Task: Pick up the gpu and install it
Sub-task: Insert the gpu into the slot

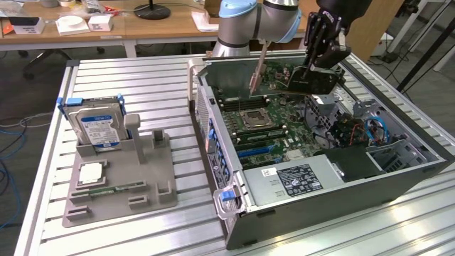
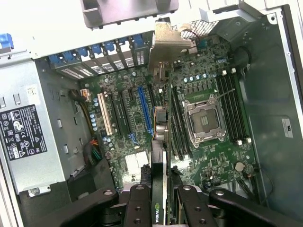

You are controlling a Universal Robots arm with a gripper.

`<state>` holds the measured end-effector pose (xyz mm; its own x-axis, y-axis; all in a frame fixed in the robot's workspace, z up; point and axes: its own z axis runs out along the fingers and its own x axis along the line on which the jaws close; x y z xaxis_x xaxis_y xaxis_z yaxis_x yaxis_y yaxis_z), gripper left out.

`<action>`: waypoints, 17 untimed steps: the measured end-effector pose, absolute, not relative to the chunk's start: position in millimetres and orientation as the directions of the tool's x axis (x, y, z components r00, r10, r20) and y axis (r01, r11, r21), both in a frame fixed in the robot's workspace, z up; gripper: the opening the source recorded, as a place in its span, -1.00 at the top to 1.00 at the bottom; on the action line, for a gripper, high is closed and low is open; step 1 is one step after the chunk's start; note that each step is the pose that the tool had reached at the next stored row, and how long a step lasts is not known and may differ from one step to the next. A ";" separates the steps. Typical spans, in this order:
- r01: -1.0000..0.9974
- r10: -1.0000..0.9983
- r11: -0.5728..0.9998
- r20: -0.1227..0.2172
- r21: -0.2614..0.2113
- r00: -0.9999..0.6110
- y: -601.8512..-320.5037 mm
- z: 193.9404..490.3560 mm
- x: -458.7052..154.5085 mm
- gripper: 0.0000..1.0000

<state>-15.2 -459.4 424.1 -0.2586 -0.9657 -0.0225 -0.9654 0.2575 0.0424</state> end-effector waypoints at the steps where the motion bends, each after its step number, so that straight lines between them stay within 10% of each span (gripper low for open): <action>1: -0.966 -0.967 0.254 -0.023 0.042 -0.255 -459.4 424.1 -15.3 0.47; 17: -0.981 -0.982 0.187 -0.023 0.042 -0.189 -459.4 424.1 -15.2 0.47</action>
